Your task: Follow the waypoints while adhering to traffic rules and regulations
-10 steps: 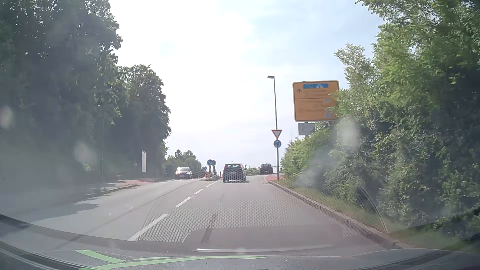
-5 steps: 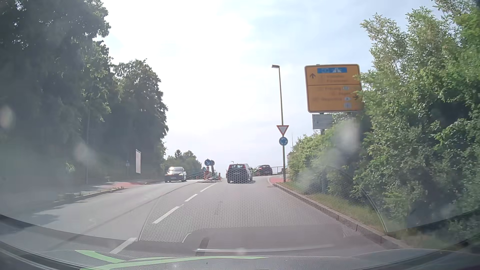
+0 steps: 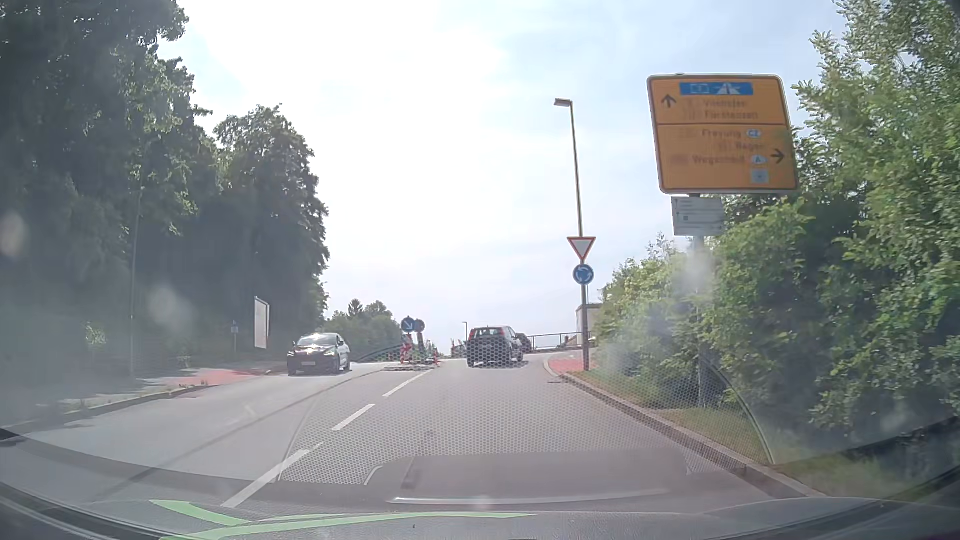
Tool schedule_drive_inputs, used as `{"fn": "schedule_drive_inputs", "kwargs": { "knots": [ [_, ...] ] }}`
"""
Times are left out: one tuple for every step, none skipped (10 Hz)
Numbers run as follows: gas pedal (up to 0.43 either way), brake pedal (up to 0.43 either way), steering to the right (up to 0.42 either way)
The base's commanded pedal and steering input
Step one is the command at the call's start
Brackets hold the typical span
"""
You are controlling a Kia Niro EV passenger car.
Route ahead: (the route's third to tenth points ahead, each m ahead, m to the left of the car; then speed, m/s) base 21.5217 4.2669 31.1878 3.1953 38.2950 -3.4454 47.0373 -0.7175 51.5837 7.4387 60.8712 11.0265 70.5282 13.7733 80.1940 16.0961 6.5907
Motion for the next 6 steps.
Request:
{"fn": "schedule_drive_inputs", "kwargs": {
  "knots": [
    [0.228, 0.0, -0.004],
    [0.228, 0.0, -0.004],
    [0.209, 0.0, -0.004],
    [0.189, 0.0, -0.004],
    [0.189, 0.0, -0.003],
    [0.169, 0.0, -0.004]
  ]
}}
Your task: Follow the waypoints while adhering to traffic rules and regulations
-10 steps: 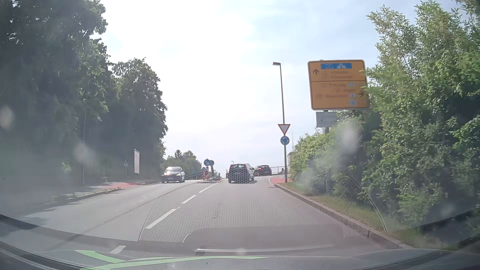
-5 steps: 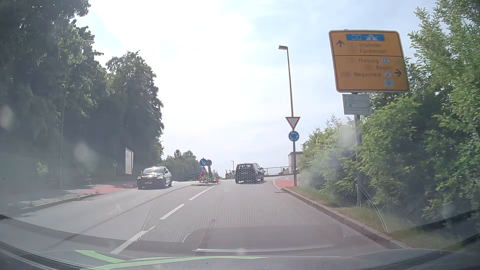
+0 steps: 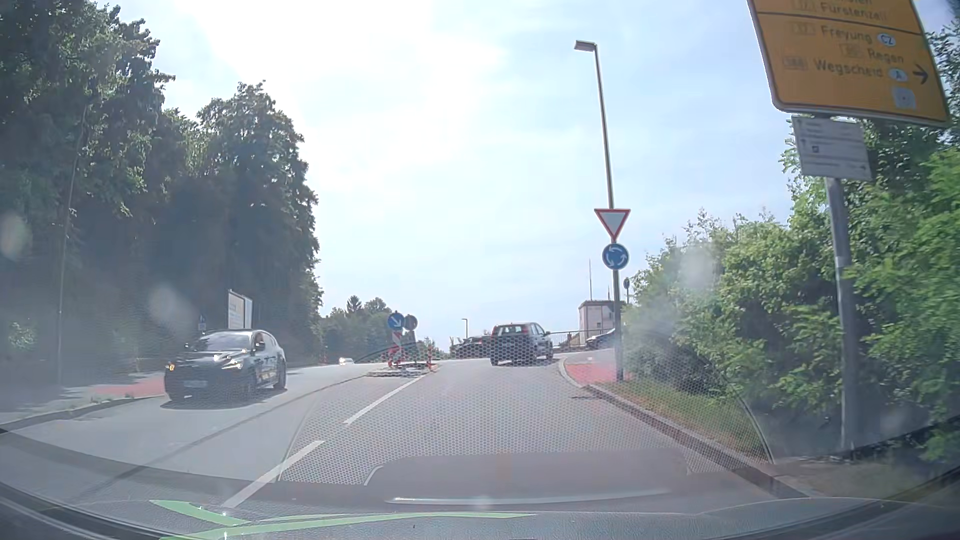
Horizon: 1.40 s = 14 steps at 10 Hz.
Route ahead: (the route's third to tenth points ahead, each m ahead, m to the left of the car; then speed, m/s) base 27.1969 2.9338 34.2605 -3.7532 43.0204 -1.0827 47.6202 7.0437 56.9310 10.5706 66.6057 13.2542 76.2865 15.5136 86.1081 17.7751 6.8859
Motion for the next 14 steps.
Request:
{"fn": "schedule_drive_inputs", "kwargs": {
  "knots": [
    [0.169, 0.0, -0.004],
    [0.157, 0.0, -0.003],
    [0.15, 0.0, -0.004],
    [0.138, 0.0, -0.004],
    [0.138, 0.0, -0.004],
    [0.13, 0.0, -0.001],
    [0.039, 0.0, 0.001],
    [0.0, 0.0, 0.004],
    [0.0, 0.0, 0.007],
    [0.0, 0.0, 0.009],
    [0.0, 0.0, 0.009],
    [0.0, 0.0, 0.01],
    [0.0, 0.0, 0.01],
    [0.0, 0.012, 0.011]
  ]
}}
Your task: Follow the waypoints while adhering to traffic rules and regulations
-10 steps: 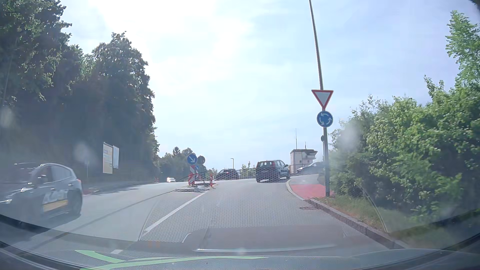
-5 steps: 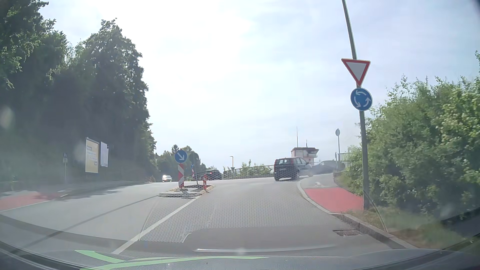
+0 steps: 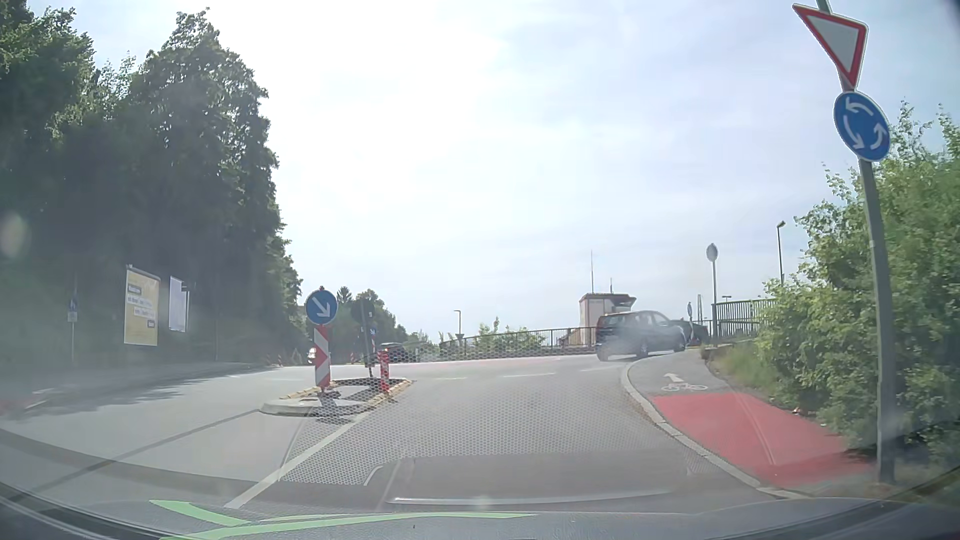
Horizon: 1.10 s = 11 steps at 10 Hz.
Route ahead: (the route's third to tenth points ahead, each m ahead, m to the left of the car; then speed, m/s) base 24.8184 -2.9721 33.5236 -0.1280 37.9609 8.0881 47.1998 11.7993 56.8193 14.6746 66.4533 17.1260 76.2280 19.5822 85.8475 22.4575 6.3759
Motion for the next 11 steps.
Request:
{"fn": "schedule_drive_inputs", "kwargs": {
  "knots": [
    [0.0, 0.085, 0.012],
    [0.0, 0.116, 0.014],
    [0.0, 0.116, 0.015],
    [0.0, 0.116, 0.018],
    [0.0, 0.122, 0.021],
    [0.0, 0.128, 0.024],
    [0.0, 0.128, 0.028],
    [0.0, 0.14, 0.033],
    [0.0, 0.152, 0.035],
    [0.0, 0.152, 0.037],
    [0.0, 0.152, 0.038]
  ]
}}
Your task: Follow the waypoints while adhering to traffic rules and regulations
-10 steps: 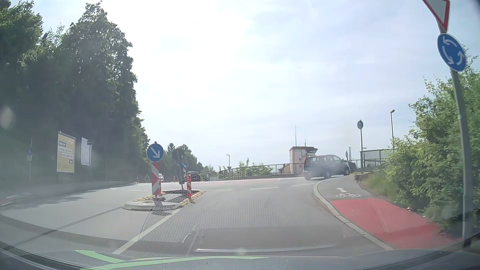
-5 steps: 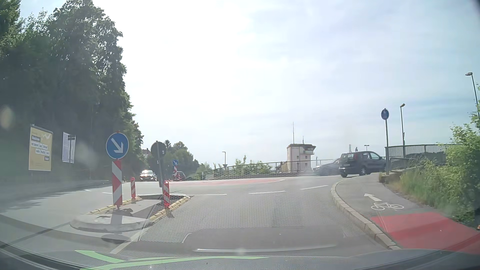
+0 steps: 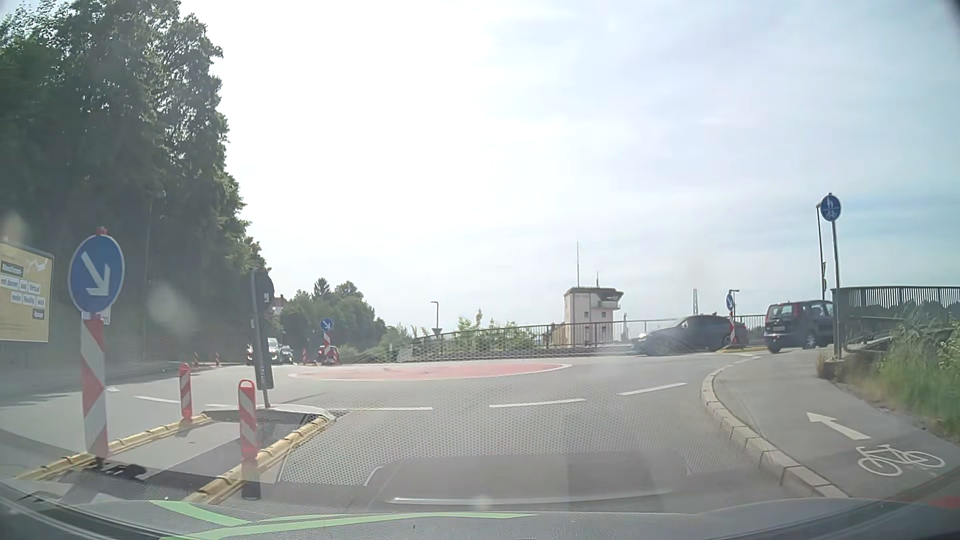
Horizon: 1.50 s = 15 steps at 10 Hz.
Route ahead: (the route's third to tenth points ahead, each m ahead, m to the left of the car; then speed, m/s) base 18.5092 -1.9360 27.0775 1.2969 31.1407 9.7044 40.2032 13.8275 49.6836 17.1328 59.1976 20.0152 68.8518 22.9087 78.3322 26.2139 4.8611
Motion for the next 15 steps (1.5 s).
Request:
{"fn": "schedule_drive_inputs", "kwargs": {
  "knots": [
    [0.0, 0.165, 0.04],
    [0.0, 0.171, 0.044],
    [0.0, 0.195, 0.048],
    [0.0, 0.195, 0.052],
    [0.0, 0.201, 0.055],
    [0.0, 0.201, 0.058],
    [0.0, 0.207, 0.061],
    [0.0, 0.207, 0.067],
    [0.0, 0.207, 0.074],
    [0.0, 0.207, 0.078],
    [0.0, 0.207, 0.082],
    [0.0, 0.207, 0.085],
    [0.0, 0.201, 0.087],
    [0.0, 0.201, 0.089],
    [0.0, 0.201, 0.092]
  ]
}}
